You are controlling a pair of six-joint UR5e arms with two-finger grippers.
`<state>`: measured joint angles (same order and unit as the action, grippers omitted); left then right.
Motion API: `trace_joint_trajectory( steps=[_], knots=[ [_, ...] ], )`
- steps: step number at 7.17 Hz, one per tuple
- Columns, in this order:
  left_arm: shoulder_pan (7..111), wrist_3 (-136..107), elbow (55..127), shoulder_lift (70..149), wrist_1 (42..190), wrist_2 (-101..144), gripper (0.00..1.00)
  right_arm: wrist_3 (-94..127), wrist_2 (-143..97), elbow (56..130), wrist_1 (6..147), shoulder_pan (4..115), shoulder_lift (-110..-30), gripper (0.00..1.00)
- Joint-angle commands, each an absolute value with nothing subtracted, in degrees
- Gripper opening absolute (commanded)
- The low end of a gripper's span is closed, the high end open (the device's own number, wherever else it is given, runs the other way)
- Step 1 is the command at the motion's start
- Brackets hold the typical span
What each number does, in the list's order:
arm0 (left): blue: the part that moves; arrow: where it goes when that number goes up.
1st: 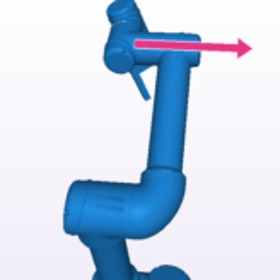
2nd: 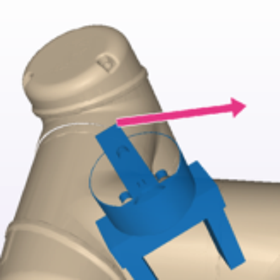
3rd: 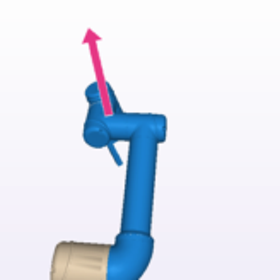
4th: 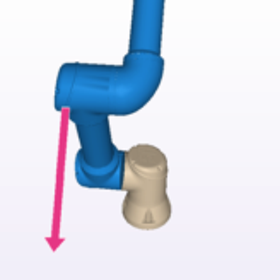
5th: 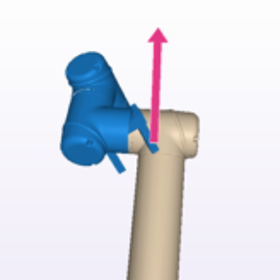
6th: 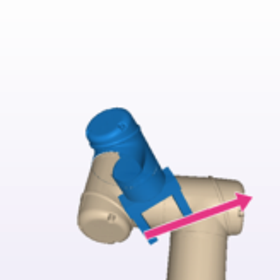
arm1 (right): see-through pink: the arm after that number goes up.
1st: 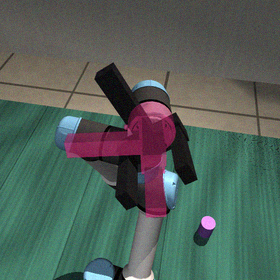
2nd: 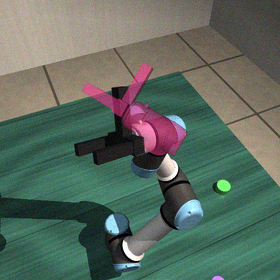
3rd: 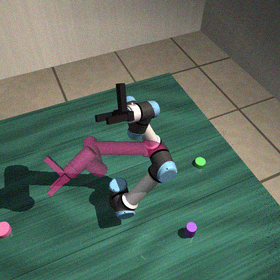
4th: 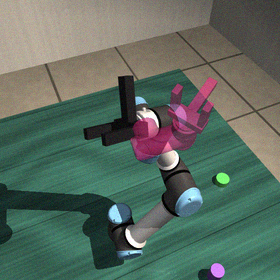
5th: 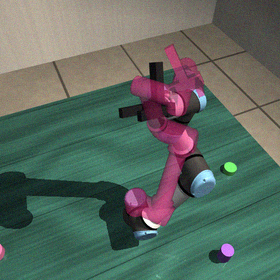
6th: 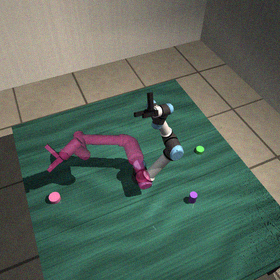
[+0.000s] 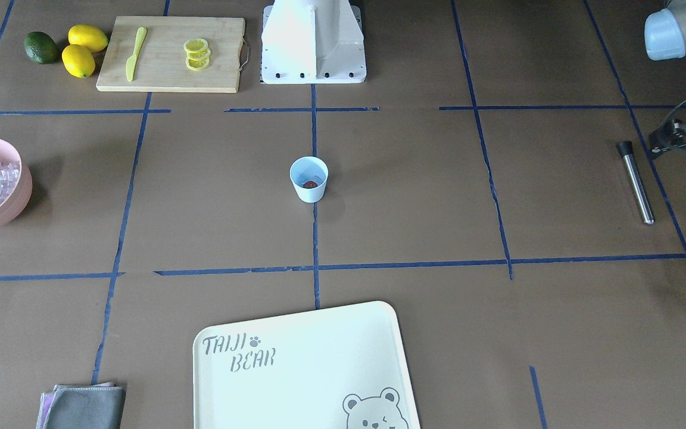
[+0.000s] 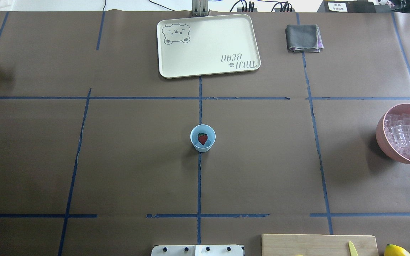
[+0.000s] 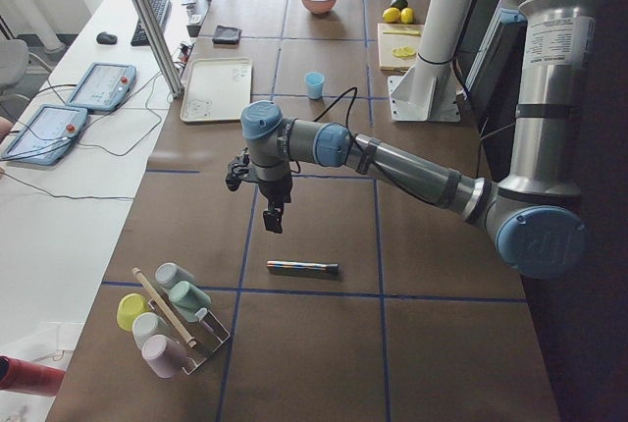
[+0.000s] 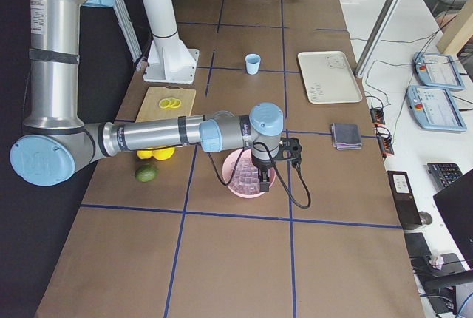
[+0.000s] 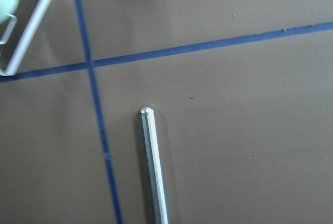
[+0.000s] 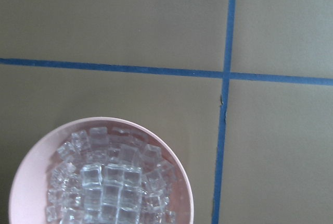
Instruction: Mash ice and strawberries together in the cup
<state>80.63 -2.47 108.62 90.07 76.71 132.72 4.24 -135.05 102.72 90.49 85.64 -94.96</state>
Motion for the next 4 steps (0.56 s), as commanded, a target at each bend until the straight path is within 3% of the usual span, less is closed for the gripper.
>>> trace_joint_trajectory(
  steps=[1, 3, 4],
  knots=[
    [87.7, 9.3, 101.6, 88.5, 76.9, 139.3, 1.00, -2.2, -135.1, 101.5, 95.8, 88.1, -94.8, 1.00],
    [89.9, 13.3, 96.0, 88.9, 78.9, 139.1, 1.00, -2.4, -135.2, 99.9, 96.3, 89.1, -94.8, 1.00],
    [90.4, 12.8, 96.6, 88.8, 79.5, 139.0, 1.00, -2.4, -135.3, 99.4, 96.2, 89.2, -94.7, 1.00]
  ],
)
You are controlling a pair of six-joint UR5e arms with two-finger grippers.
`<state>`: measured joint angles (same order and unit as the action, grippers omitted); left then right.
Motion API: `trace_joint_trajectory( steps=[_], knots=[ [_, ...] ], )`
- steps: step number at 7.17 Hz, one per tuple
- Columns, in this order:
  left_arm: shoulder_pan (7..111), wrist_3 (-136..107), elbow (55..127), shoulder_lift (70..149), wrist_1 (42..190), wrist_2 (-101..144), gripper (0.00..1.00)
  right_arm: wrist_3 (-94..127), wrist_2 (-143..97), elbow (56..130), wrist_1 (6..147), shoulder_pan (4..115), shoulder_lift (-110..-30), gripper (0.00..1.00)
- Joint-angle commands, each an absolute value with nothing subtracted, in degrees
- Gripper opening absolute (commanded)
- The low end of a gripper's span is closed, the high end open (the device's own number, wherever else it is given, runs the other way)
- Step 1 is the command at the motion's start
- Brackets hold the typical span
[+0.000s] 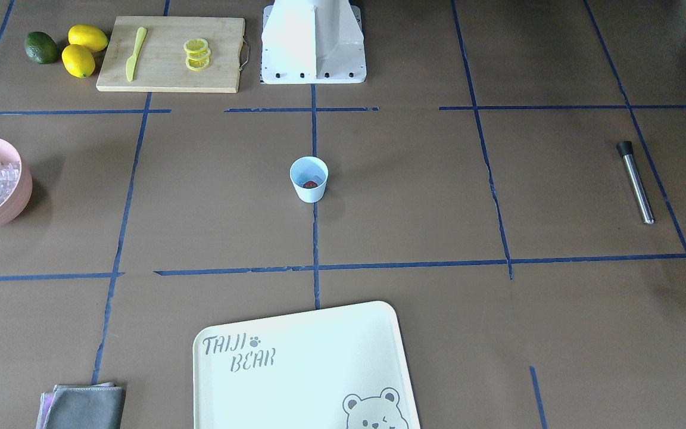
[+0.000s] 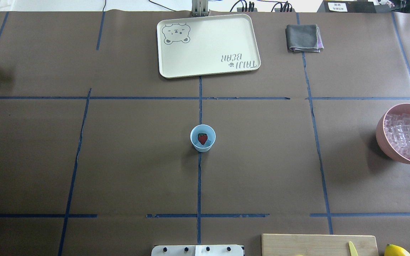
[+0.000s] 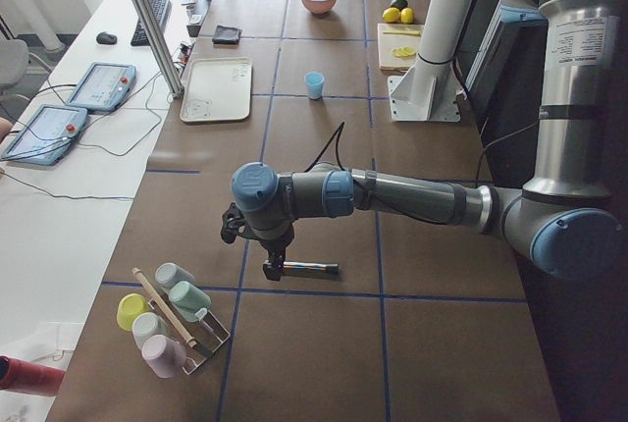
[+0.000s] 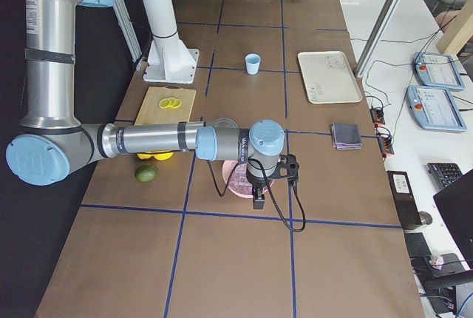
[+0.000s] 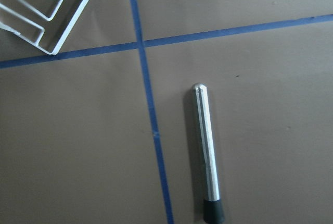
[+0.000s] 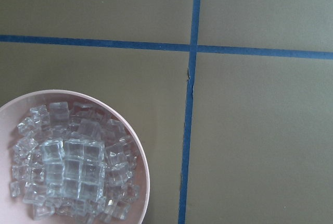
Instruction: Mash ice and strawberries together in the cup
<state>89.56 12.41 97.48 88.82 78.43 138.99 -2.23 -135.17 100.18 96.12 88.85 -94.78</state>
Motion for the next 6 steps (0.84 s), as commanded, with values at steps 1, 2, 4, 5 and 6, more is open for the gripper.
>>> trace_joint_trajectory(
  steps=[1, 2, 4, 5, 6],
  knots=[
    [90.6, 12.8, 95.9, 88.2, 79.6, 139.0, 1.00, -2.5, -135.4, 99.3, 96.2, 89.1, -94.7, 1.00],
    [90.7, 12.7, 96.1, 88.2, 79.6, 139.0, 1.00, -2.5, -135.4, 98.7, 96.2, 89.1, -94.6, 1.00],
    [90.7, 8.4, 95.0, 88.5, 79.8, 138.9, 1.00, -2.5, -135.4, 99.0, 96.1, 89.2, -94.7, 1.00],
    [90.7, 8.3, 96.2, 88.4, 79.8, 138.3, 1.00, -2.5, -135.4, 99.0, 95.9, 89.2, -94.7, 1.00],
    [90.6, 8.3, 96.2, 88.5, 79.7, 137.6, 1.00, -2.5, -135.4, 99.2, 95.7, 89.2, -95.0, 1.00]
  ],
)
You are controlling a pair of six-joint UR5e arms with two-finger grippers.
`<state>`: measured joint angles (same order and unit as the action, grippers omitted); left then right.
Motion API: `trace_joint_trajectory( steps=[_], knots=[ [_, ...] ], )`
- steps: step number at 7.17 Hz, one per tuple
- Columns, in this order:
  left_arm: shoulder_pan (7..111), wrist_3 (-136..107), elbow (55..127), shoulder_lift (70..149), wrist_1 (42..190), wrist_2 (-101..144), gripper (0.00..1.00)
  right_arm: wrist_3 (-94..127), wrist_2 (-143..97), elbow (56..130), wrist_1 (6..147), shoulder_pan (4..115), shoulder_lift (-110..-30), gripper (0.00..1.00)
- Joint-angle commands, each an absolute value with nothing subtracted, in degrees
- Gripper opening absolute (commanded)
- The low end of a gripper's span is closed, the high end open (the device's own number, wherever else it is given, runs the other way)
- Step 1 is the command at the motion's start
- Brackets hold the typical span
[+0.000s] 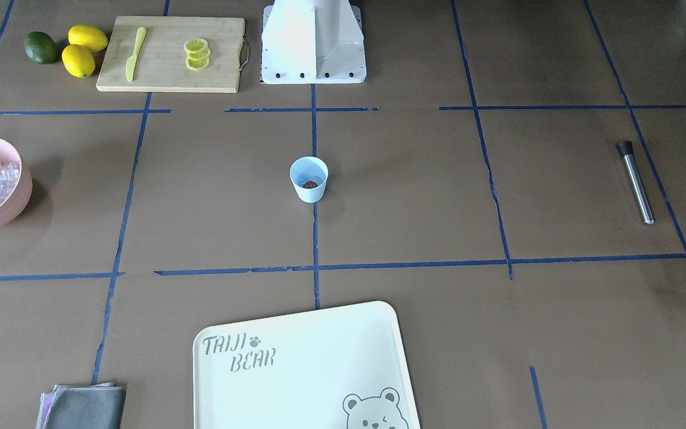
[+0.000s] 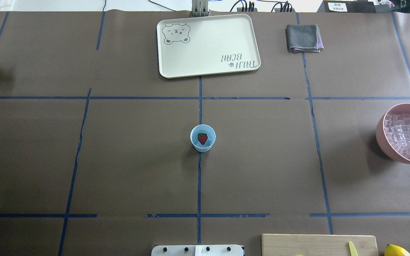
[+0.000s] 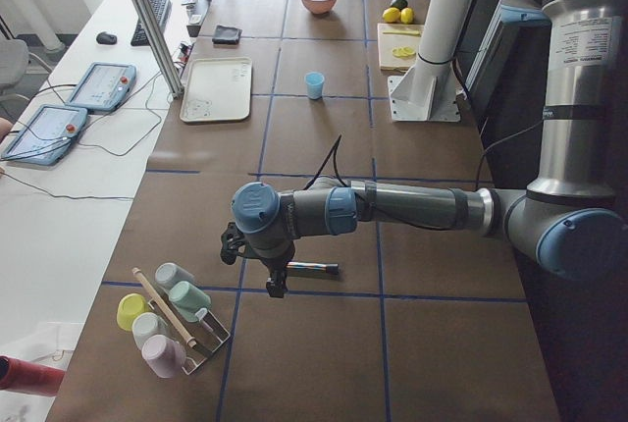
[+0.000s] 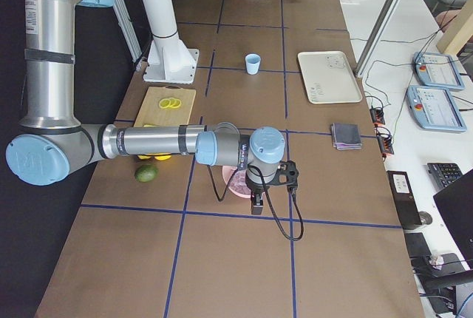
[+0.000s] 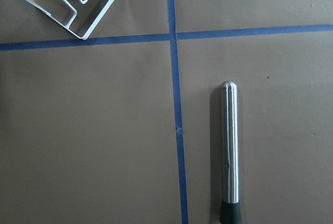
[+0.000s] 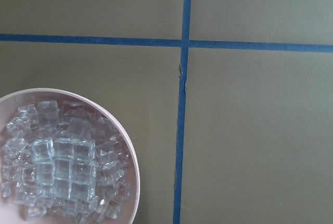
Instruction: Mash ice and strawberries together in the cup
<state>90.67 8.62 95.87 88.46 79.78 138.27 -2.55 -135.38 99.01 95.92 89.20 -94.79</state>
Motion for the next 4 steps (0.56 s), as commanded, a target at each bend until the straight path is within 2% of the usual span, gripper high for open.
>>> trace_joint_trajectory(
  steps=[1, 4],
  knots=[
    [90.6, 6.2, 96.4, 88.5, 79.7, 137.5, 1.00, -2.5, -135.0, 99.1, 95.6, 89.2, -94.9, 1.00],
    [90.5, 4.6, 96.7, 88.6, 82.6, 133.9, 1.00, -2.9, -133.3, 99.6, 94.7, 89.2, -94.9, 1.00]
  ],
)
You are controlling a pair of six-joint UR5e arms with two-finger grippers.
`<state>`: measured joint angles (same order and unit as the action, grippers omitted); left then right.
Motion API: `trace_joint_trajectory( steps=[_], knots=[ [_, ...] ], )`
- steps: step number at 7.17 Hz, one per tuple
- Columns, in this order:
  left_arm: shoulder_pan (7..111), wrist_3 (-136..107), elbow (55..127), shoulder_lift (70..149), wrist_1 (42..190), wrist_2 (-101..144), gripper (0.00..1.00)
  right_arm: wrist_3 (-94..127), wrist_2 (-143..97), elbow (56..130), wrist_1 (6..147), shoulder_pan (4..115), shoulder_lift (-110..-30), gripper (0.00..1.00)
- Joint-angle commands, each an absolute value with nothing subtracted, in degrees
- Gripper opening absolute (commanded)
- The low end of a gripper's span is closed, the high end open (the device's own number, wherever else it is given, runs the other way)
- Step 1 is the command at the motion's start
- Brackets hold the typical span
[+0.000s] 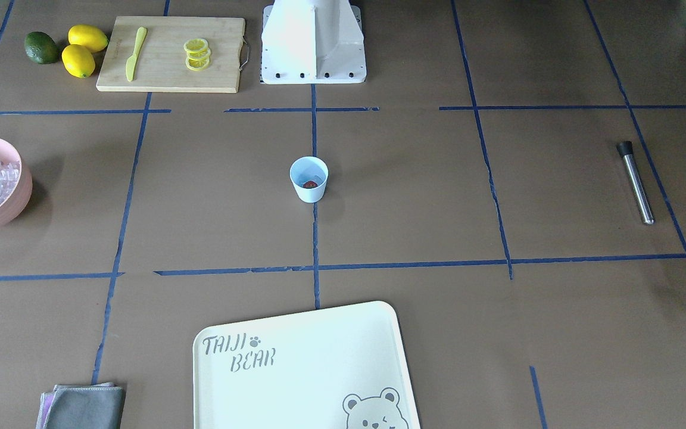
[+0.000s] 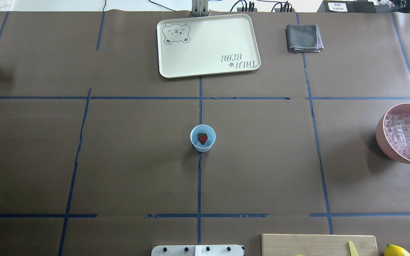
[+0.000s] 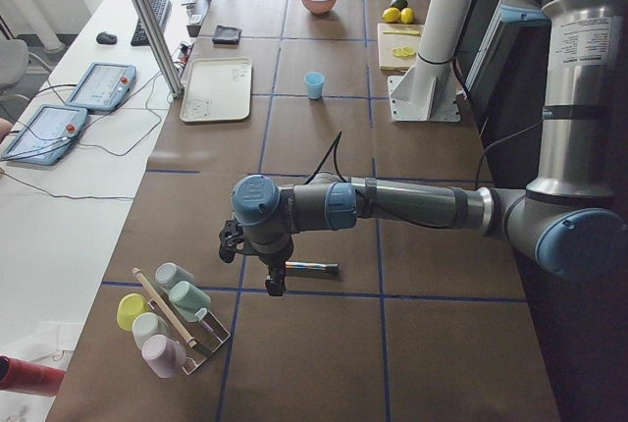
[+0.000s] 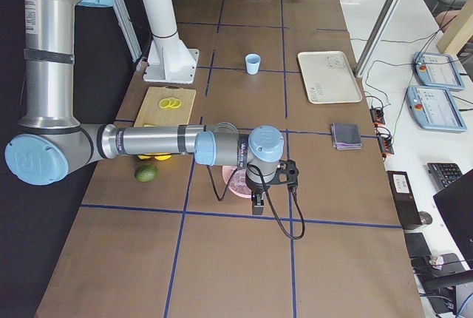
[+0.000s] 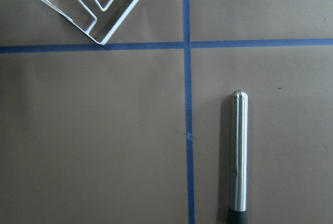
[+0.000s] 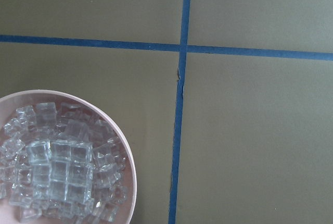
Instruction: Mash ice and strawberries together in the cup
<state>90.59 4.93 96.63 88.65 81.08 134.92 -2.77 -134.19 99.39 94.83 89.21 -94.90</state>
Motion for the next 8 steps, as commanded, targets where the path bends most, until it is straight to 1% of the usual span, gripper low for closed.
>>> trace_joint_trajectory(
  steps=[1, 8],
  knots=[
    [90.6, 4.2, 96.9, 88.6, 82.6, 134.3, 1.00, -3.2, -132.9, 99.7, 94.7, 89.2, -95.0, 1.00],
    [90.4, 4.7, 97.9, 87.8, 83.2, 133.9, 1.00, -2.7, -134.5, 99.1, 94.6, 89.1, -94.8, 1.00]
  ],
)
